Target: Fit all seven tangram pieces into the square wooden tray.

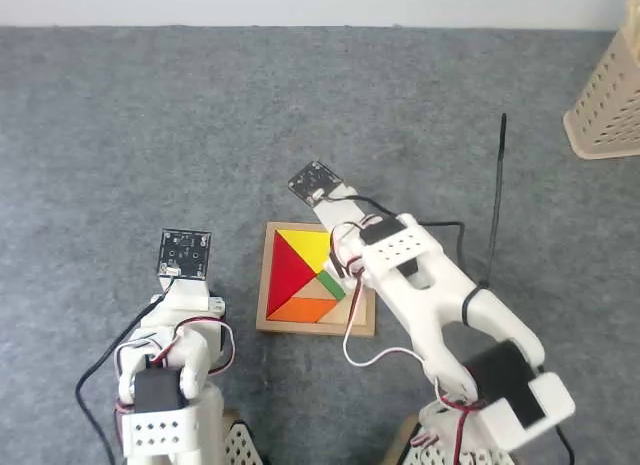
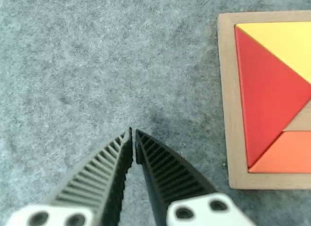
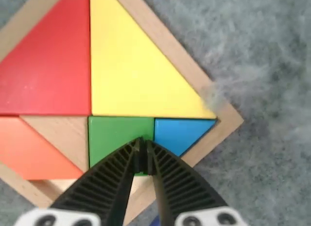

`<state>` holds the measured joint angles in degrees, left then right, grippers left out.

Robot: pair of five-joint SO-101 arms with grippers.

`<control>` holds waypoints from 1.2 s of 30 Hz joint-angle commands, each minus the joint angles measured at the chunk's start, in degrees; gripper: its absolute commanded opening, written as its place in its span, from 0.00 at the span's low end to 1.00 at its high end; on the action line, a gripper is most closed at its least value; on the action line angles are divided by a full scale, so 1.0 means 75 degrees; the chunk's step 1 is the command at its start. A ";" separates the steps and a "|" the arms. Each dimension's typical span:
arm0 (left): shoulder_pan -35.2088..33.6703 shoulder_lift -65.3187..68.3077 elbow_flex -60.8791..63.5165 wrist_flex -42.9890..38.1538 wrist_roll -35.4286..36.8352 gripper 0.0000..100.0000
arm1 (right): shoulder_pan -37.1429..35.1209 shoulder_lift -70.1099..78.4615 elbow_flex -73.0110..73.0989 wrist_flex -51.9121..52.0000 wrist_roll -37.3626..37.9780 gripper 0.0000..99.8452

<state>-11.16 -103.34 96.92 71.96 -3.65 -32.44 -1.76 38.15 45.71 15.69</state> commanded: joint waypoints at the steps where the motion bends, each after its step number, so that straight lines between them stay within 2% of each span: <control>1: 0.0000 -0.0152 -0.0053 0.0059 -0.0035 0.01 | -0.0053 0.0240 -0.0645 -0.0135 -0.0059 0.01; 4: 0.0000 -0.0152 -0.0053 0.0059 -0.0035 0.01 | -0.0053 0.0076 -0.0809 -0.0076 -0.0082 0.01; 8: 0.0000 -0.0152 -0.0053 0.0059 -0.0035 0.01 | 0.0088 -0.1143 -0.0797 0.0428 -0.0059 0.01; 10: 0.0000 -0.0152 -0.0053 0.0059 -0.0035 0.01 | 0.0404 -0.1952 -0.0797 0.0990 -0.0070 0.01; 16: 0.0000 -0.0152 -0.0053 0.0059 -0.0035 0.01 | 0.2127 -0.3991 -0.0633 0.3112 0.0000 0.01; 18: 0.0000 -0.0152 -0.0053 0.0059 -0.0035 0.01 | 0.2139 -0.4038 -0.0188 0.3440 0.0586 0.01; 20: 0.0000 -0.0152 -0.0053 0.0059 -0.0035 0.01 | 0.1975 -0.3944 0.0457 0.3382 0.0891 0.03; 24: 0.0000 -0.0152 -0.0053 0.0059 -0.0035 0.01 | 0.1623 -0.3710 0.1500 0.2585 0.0832 0.12; 27: 0.0000 -0.0152 -0.0053 0.0059 -0.0035 0.01 | 0.1377 -0.3499 0.2028 0.1975 0.0821 0.14; 36: 0.0000 -0.0152 -0.0053 0.0059 -0.0035 0.01 | 0.1155 -0.2444 0.2251 0.1108 0.0832 0.24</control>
<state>-11.16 -103.34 96.92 71.96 -3.65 -22.42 -20.92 55.38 55.30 20.88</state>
